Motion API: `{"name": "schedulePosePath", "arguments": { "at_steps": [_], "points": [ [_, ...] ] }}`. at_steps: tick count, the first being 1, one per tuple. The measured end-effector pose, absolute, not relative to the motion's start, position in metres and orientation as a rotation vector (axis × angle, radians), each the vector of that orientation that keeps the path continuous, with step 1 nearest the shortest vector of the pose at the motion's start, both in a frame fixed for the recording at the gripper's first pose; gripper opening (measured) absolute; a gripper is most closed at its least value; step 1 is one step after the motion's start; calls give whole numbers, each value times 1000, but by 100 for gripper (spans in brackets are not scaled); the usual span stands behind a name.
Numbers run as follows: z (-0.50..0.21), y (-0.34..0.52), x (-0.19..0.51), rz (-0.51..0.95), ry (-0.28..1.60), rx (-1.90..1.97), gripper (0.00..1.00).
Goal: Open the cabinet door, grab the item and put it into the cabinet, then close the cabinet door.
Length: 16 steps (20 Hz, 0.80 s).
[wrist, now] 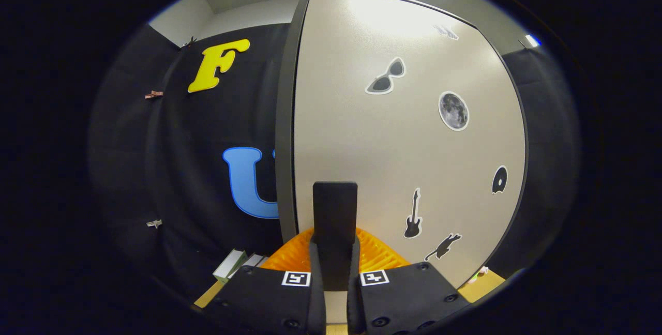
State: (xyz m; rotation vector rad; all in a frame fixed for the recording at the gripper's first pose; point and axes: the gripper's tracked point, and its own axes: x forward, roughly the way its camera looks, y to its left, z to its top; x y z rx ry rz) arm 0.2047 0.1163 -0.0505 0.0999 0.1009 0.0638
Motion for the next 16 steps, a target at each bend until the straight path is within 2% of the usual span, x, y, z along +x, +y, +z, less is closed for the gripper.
{"name": "schedulePosePath", "arguments": {
  "at_steps": [16],
  "points": [
    [-33, 87, 112, 204, 96, 135, 19]
  ]
}}
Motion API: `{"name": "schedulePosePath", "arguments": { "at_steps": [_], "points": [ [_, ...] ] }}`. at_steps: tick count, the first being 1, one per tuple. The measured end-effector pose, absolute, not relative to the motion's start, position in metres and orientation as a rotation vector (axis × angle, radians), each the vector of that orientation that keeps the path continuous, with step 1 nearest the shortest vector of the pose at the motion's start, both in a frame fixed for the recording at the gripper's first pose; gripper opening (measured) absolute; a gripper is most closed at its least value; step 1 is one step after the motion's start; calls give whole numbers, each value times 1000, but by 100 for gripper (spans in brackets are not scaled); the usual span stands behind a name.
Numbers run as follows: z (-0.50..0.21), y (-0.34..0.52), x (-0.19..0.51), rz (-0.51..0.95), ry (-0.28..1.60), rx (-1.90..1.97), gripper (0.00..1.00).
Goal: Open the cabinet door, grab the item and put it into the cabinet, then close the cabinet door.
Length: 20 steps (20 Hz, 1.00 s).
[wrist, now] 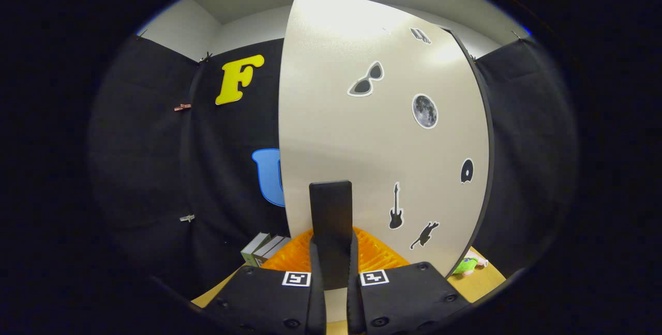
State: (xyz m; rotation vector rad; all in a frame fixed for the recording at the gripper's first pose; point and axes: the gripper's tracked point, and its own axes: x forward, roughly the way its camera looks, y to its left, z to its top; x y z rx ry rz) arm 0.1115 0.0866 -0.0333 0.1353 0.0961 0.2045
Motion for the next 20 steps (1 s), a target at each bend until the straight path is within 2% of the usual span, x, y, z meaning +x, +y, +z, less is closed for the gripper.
{"name": "schedulePosePath", "arguments": {
  "at_steps": [11, 20],
  "points": [
    [-29, 51, 81, 206, 104, 122, 19],
    [-28, 21, 66, 152, 110, 157, 19]
  ]
}}
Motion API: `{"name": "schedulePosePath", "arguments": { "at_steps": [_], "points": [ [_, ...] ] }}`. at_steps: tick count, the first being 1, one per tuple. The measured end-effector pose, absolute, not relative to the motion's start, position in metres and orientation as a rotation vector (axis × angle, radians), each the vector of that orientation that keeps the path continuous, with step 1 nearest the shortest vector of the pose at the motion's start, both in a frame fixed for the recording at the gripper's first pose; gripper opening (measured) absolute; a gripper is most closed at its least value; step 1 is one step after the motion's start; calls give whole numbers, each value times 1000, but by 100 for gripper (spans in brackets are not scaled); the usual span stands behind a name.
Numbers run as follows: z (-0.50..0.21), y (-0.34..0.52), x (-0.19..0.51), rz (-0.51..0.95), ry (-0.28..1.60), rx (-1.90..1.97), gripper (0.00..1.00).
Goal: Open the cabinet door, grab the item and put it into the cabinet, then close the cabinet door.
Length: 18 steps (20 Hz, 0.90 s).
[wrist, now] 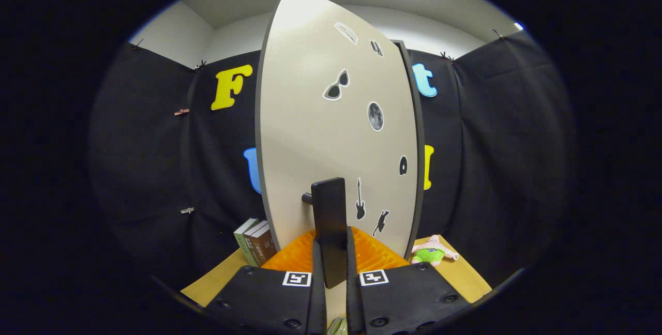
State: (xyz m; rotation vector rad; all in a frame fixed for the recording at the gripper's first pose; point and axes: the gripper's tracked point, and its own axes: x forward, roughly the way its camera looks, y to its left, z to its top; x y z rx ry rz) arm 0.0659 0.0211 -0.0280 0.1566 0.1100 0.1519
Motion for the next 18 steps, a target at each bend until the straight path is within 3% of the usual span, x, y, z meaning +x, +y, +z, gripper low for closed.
{"name": "schedulePosePath", "arguments": {
  "at_steps": [18],
  "points": [
    [-39, -32, 56, -71, 120, 157, 13]
  ]
}}
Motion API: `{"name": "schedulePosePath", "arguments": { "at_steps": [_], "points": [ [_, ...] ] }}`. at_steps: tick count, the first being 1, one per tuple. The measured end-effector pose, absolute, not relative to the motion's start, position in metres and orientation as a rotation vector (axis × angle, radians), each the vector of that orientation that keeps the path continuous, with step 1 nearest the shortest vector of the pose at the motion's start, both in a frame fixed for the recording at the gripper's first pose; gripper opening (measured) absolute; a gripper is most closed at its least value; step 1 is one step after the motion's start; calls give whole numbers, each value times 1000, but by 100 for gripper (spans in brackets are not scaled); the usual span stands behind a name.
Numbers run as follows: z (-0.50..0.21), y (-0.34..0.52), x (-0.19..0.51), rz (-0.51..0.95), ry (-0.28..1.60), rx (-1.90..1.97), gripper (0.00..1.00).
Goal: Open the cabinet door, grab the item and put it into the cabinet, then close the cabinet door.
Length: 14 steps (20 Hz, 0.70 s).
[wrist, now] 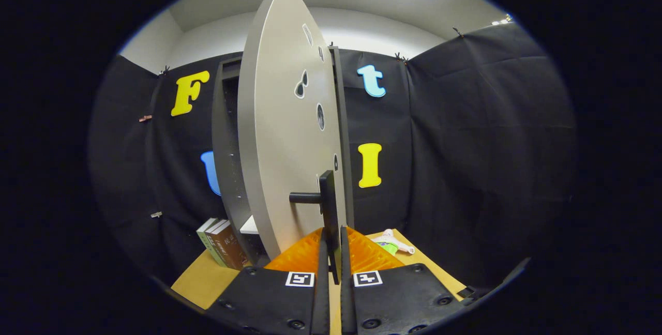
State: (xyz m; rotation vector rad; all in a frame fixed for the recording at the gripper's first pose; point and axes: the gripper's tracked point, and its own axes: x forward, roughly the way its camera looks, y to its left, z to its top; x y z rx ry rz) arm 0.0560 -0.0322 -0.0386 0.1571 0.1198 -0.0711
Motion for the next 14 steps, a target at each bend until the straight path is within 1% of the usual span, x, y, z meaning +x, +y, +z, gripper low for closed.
{"name": "schedulePosePath", "arguments": {
  "at_steps": [2, 5, 9, 14],
  "points": [
    [-39, -46, 51, -101, 117, 143, 13],
    [-38, -62, 49, -137, 101, 129, 8],
    [-40, -78, 46, -183, 103, 126, 8],
    [-22, -119, 34, -296, 23, 15, 6]
  ]
}}
